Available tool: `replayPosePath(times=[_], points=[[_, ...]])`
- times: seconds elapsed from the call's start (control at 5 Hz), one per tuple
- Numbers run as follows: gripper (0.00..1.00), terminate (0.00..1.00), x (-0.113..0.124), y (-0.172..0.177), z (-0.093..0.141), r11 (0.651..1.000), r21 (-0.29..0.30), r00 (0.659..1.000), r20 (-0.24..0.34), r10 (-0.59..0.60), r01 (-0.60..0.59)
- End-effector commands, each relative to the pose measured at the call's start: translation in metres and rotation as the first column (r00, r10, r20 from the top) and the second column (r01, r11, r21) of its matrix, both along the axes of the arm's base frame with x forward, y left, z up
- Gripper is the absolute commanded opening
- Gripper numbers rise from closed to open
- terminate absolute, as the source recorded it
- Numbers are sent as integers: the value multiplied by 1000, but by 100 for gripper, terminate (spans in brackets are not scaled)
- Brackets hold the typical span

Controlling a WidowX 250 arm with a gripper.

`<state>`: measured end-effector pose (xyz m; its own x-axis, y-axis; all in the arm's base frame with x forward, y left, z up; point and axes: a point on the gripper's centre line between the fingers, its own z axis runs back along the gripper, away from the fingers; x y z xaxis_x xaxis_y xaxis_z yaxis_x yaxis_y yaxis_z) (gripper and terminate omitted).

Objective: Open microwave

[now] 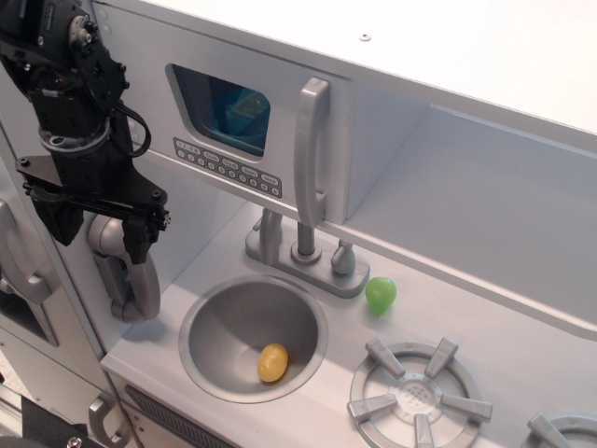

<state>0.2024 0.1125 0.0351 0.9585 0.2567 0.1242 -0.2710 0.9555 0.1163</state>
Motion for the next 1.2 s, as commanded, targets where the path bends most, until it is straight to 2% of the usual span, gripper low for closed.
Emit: replayPosePath(times=[0.0,0.2,0.4,0.6,1.0], points=[[100,0,0,0,0,1000,0,1000,0,0,0],[100,0,9,-28,20,999,-30,998,63,-10,11],[100,0,23,-55,43,995,-98,996,94,-6,15],[100,0,32,-85,59,990,-132,991,129,-28,45],[100,0,51,-121,73,976,-166,980,161,-117,143]])
